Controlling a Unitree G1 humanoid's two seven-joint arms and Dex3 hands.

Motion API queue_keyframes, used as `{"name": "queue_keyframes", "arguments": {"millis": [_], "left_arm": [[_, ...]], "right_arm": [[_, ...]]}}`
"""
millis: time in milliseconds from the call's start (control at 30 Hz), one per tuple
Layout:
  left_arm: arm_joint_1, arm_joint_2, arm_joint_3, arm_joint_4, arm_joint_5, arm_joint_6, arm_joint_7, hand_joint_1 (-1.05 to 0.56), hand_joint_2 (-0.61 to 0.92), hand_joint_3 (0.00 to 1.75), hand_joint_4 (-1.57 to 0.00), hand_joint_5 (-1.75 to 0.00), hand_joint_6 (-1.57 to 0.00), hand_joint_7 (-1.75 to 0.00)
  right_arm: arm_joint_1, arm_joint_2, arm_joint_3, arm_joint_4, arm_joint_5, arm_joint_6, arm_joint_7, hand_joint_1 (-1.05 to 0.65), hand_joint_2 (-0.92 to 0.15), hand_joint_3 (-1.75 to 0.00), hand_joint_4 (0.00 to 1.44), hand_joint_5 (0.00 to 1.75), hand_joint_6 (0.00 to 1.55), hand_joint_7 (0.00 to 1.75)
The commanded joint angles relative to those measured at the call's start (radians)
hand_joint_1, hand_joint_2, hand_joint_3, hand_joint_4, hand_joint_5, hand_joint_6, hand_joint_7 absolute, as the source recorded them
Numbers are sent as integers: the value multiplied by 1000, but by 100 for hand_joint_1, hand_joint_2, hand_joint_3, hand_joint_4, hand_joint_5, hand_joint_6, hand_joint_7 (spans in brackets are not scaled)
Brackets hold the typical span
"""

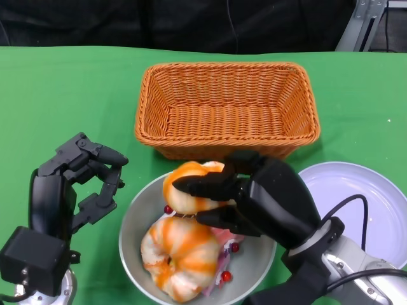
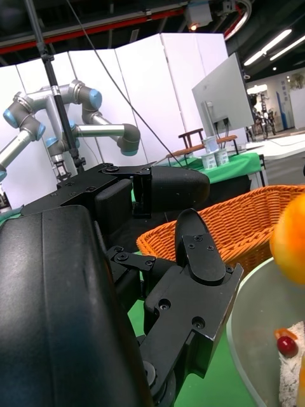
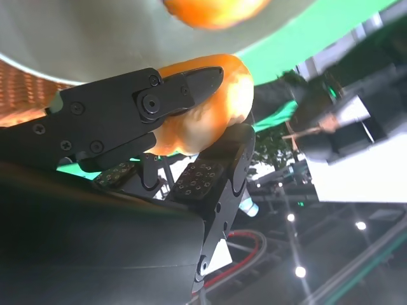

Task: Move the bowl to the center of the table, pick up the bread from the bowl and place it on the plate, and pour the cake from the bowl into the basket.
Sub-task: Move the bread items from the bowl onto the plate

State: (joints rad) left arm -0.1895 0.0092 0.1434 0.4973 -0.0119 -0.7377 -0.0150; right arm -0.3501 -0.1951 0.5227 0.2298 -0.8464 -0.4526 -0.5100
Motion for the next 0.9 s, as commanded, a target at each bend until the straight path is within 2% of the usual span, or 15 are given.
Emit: {"name": "queue_keyframes", "arguments": {"millis": [33, 200, 467, 533, 600, 700, 900], "left_arm": [[-15, 14, 8, 13, 6, -18, 23, -14, 71, 75, -72, -159, -76, -126], [-16, 15, 5, 17, 4, -16, 22, -14, 71, 76, -72, -160, -75, -128], [-18, 15, 4, 20, 13, -10, 32, -15, 70, 77, -71, -159, -75, -126], [-20, 17, 4, 25, 20, -16, 37, -15, 69, 78, -71, -159, -75, -127], [-23, 17, 5, 34, 13, -19, 31, -15, 69, 79, -71, -160, -75, -127], [-28, 18, 6, 51, 6, -32, 28, -13, 69, 79, -72, -160, -75, -126], [-33, 23, 6, 63, 11, -36, 30, -12, 69, 82, -72, -160, -75, -128]], "right_arm": [[20, 5, -31, -44, 39, -18, 4, -27, -92, -5, 92, 108, 125, 8], [37, 13, -64, -102, 94, -48, 33, -23, -91, -3, 96, 106, 127, 10], [35, 35, -134, -191, 158, -69, 72, -22, -91, -6, 84, 133, 125, 16], [31, 40, -153, -207, 160, -51, 89, -23, -92, -6, 79, 141, 122, 21], [25, 47, -170, -213, 160, -38, 100, -22, -91, -9, 78, 145, 116, 35], [9, 51, -197, -215, 163, -23, 117, -21, -90, -15, 84, 130, 108, 55], [6, 61, -219, -205, 158, -28, 118, -23, -84, -26, 89, 119, 102, 68]]}}
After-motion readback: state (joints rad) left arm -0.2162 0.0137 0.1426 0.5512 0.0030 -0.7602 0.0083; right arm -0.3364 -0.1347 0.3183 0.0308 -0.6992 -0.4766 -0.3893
